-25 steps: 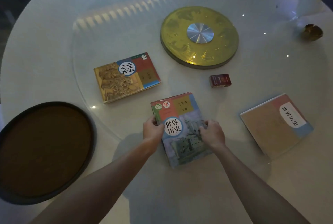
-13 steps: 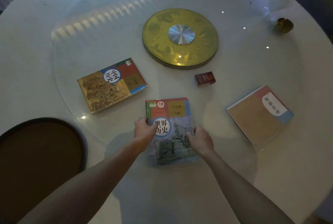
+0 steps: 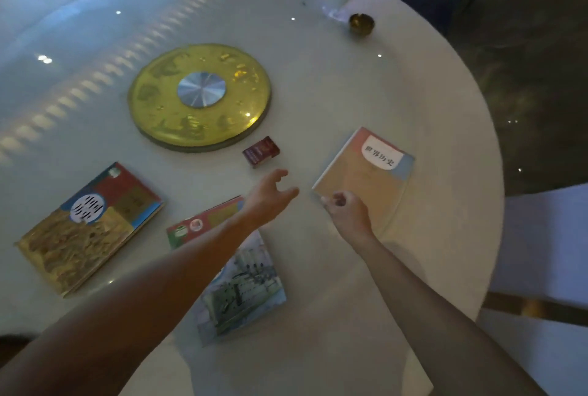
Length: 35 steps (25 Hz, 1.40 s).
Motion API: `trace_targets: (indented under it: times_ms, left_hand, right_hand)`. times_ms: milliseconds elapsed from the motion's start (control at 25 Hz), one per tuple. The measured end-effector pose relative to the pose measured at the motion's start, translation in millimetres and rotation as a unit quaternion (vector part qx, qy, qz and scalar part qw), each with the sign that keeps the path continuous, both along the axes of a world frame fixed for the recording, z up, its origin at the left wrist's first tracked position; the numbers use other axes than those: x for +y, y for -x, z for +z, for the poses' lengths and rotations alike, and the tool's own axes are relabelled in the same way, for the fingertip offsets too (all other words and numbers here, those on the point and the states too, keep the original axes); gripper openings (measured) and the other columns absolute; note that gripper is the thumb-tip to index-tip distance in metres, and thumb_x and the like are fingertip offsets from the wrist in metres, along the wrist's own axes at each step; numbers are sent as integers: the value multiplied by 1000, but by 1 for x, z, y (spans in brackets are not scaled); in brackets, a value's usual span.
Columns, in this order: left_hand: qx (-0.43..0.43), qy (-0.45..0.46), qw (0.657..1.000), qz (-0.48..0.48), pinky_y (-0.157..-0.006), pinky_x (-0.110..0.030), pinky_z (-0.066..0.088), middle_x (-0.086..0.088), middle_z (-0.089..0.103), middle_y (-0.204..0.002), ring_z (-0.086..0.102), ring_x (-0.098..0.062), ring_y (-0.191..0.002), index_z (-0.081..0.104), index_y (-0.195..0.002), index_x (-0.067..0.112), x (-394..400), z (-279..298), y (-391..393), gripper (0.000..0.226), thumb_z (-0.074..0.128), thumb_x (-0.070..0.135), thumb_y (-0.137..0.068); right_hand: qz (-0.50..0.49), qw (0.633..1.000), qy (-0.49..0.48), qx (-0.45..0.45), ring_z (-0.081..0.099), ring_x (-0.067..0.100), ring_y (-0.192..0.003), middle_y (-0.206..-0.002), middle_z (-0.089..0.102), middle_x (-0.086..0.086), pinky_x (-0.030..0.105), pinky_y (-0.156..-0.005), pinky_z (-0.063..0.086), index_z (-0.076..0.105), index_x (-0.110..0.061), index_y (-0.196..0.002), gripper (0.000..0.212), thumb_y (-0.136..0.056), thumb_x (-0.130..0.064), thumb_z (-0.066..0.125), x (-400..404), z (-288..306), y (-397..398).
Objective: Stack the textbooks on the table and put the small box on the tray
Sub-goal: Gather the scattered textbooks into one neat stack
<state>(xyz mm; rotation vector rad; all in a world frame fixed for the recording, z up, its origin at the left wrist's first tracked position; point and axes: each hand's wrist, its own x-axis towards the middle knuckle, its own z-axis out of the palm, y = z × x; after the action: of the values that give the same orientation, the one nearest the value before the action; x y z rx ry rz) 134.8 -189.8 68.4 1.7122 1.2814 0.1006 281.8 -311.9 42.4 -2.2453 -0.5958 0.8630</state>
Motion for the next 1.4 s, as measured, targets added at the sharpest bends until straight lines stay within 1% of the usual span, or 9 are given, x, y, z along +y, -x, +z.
trace_targets:
  times_ms: [240,400,640,760,880,1000,1160,1280,1400]
  left_hand:
    - [-2,42,999,-25,-106,-35,44,-8,50,-145,51,-24,-130,50,-143,15,2,-29,-108,61,72,32,-88]
    - [37,46,998,-13,-97,-34,49,-13,43,-150,52,-28,-129,40,-149,11,0,-56,-139,70,70,27,-89]
    - [103,-3,994,-30,-103,-48,48,-15,53,-135,51,-34,-125,47,-141,7,-6,-73,-151,67,70,29,-82]
    - [73,53,996,-24,-83,-38,58,-11,66,-116,67,-27,-99,57,-132,9,-2,-70,-144,57,69,33,-82]
    - [28,98,994,-45,-58,-25,53,-6,73,-90,68,-16,-69,68,-114,13,-9,-59,-126,24,64,18,-90]
    - [-33,169,984,-49,-67,-35,55,-13,76,-98,70,-24,-75,61,-95,19,-15,-47,-99,10,61,10,-92]
    - [-132,263,955,-34,-85,-51,57,-21,73,-113,71,-38,-97,60,-105,15,-18,-24,-47,11,63,11,-96]
    - [-184,277,943,4,-93,-56,54,-26,70,-118,68,-44,-106,62,-108,13,-22,-9,-4,12,64,12,-95]
    - [-186,248,948,73,-86,-57,53,-25,72,-112,68,-46,-100,64,-108,11,-29,-5,47,12,63,12,-96]
  right_hand:
    - [-168,985,28,-39,64,33,-115,-125,65,12,43,-95,52,59,-6,-132,59,-87,-44,70,-29,-21,-88]
    - [-189,981,43,1,61,36,-119,-130,62,18,44,-98,51,55,-2,-134,66,-86,-43,74,-47,-47,-117]
    - [-201,976,29,82,66,28,-101,-105,62,3,37,-87,50,60,-5,-119,48,-87,-38,74,-51,-67,-122]
    - [-222,970,20,93,65,24,-79,-84,67,0,35,-76,53,67,-12,-96,28,-85,-37,74,-56,-74,-119]
    - [-221,970,12,102,54,20,-61,-63,57,-3,31,-55,39,60,-19,-73,23,-85,-33,73,-65,-66,-110]
    - [-208,969,36,127,62,24,-67,-73,64,6,40,-65,54,59,-13,-76,26,-84,-35,71,-72,-58,-95]
    - [-201,958,10,203,73,31,-88,-96,75,11,47,-79,60,67,-6,-98,47,-79,-49,74,-76,-45,-70]
    - [-168,956,-22,240,70,29,-84,-99,76,10,39,-68,55,70,-10,-103,35,-86,-40,69,-69,-30,-48]
    - [-99,960,-53,258,71,26,-93,-103,77,5,45,-82,59,72,-15,-104,14,-94,-22,65,-56,-12,-15]
